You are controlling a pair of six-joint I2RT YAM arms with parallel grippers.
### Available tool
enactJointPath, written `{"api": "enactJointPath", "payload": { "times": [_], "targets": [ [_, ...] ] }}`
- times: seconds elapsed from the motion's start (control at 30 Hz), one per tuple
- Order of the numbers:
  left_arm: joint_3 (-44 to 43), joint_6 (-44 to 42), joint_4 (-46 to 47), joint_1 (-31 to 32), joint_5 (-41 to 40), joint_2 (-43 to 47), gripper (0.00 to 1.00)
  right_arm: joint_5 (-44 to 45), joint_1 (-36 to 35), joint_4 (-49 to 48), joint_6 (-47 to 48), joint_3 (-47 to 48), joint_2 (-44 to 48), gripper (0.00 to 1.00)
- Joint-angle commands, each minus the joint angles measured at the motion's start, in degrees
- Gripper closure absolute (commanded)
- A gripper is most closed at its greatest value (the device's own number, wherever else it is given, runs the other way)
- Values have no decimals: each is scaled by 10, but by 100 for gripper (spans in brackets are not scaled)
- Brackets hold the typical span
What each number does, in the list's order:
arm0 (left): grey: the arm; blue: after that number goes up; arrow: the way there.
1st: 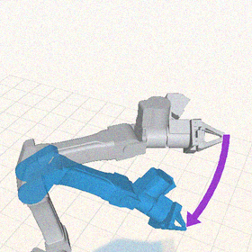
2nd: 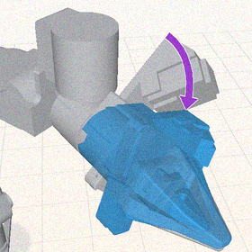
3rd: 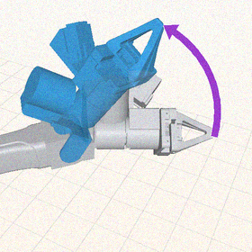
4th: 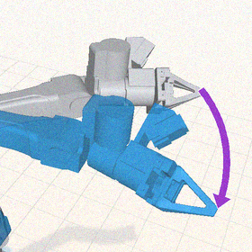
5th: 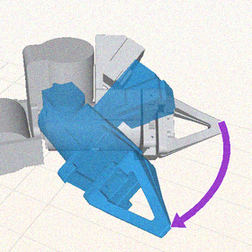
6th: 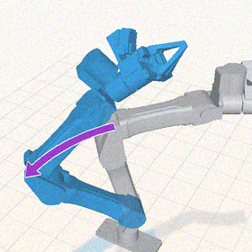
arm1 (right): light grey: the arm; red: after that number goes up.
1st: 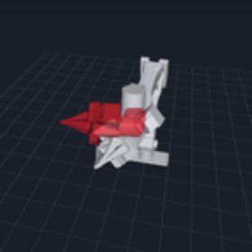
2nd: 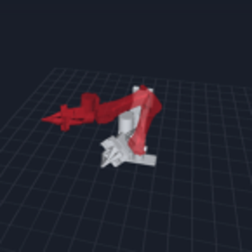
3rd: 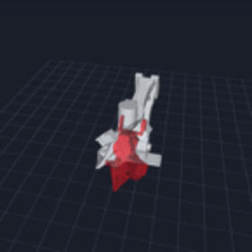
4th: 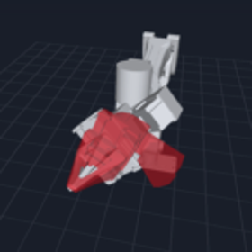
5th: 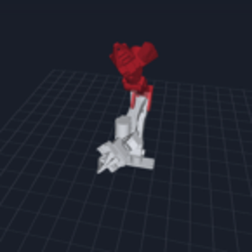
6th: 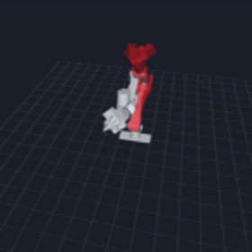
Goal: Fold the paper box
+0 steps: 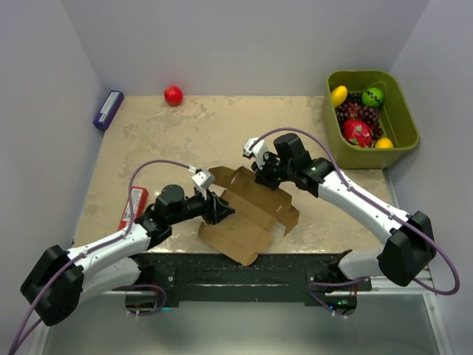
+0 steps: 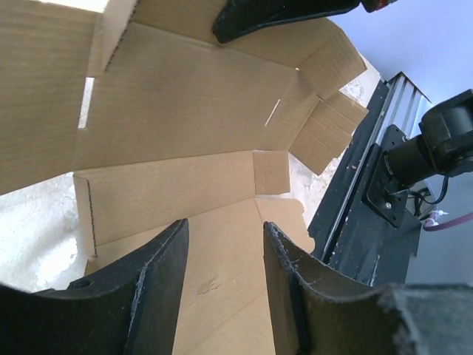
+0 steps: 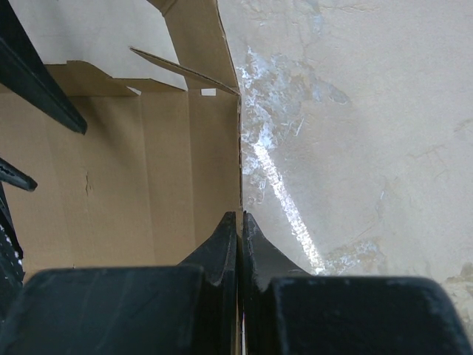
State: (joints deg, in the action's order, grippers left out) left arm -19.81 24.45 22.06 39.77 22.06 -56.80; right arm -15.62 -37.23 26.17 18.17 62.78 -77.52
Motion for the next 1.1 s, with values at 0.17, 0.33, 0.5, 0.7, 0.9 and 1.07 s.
{"api": "enactJointPath", "payload": {
  "times": [0.17,0.33,0.5,0.7,0.9,1.07],
  "targets": [
    [-52,-41,25,24,-110,-94,55,3,-4,-4,5,16,5,100],
    [-62,-57,53,24,-150,-115,55,1,-4,0,5,16,4,100],
    [-64,-64,82,24,-173,-160,57,0,-4,3,5,16,3,100],
    [-46,-62,113,23,-187,-186,59,2,-4,5,8,17,3,100],
    [-27,-61,125,22,-200,-181,60,0,-5,8,7,19,-6,100],
    [-21,-67,125,21,-216,-162,60,3,-6,12,7,19,-9,100]
  ]
}}
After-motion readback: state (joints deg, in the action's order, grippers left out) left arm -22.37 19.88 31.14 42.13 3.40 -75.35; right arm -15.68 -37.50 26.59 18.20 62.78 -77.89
